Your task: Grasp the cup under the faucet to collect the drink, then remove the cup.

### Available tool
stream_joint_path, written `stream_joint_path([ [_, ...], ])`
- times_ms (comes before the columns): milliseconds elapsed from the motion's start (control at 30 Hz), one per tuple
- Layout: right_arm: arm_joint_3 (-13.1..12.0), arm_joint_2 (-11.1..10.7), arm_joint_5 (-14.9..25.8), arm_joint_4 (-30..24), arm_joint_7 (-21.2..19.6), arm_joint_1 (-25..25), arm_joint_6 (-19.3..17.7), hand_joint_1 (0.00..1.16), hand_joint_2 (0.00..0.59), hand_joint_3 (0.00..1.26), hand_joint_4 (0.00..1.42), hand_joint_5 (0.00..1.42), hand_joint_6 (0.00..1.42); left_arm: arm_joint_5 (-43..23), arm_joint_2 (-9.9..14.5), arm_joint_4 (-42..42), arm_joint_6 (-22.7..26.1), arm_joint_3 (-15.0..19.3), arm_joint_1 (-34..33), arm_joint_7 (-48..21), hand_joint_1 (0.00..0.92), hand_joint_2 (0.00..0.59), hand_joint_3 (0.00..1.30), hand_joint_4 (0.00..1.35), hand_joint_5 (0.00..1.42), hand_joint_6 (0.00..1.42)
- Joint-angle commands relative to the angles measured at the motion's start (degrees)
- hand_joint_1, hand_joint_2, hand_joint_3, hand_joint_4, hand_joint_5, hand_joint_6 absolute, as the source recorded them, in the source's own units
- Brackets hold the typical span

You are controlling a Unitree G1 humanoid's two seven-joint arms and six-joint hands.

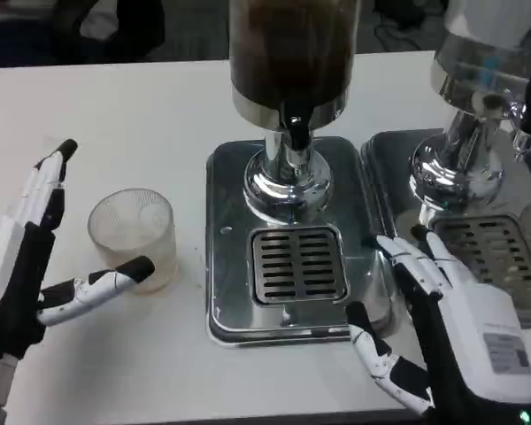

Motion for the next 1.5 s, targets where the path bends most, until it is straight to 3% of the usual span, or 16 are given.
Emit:
stream_joint_path([
  [33,0.5,-0.6,0.3,0.1,-0.2,-1.4,-1.0,0.46,0.460,0.24,0.22,0.09,0.16,-0.1,1.7,5.7,-1.0,-2.2,-3.6,0.0,0.224,0.000,0.00,0.00,0.06,0.11],
  [267,1.1,-0.6,0.5,0.5,0.1,-2.7,-1.3,0.46,0.460,0.25,0.24,0.11,0.17,-2.5,2.3,14.5,-3.5,-4.5,-8.3,-2.9,0.278,0.011,0.00,0.00,0.17,0.20],
  [533,2.0,-0.5,0.4,0.2,0.5,-3.1,-0.7,0.46,0.460,0.26,0.26,0.12,0.18,-6.9,1.4,20.8,-4.7,-4.8,-12.6,-9.0,0.287,0.013,0.00,0.00,0.21,0.24],
  [1133,2.5,-0.7,0.2,-1.6,0.6,-2.0,-0.4,0.46,0.460,0.29,0.29,0.16,0.18,-6.6,0.2,24.6,-0.7,-9.0,-18.3,-13.5,0.326,0.017,0.03,0.05,0.29,0.29],
  [1500,2.6,-0.4,0.6,-1.9,0.6,-1.5,-0.4,0.46,0.460,0.30,0.30,0.17,0.19,-6.1,-0.2,25.6,1.1,-11.2,-20.3,-13.1,0.432,0.047,0.08,0.09,0.35,0.35],
])
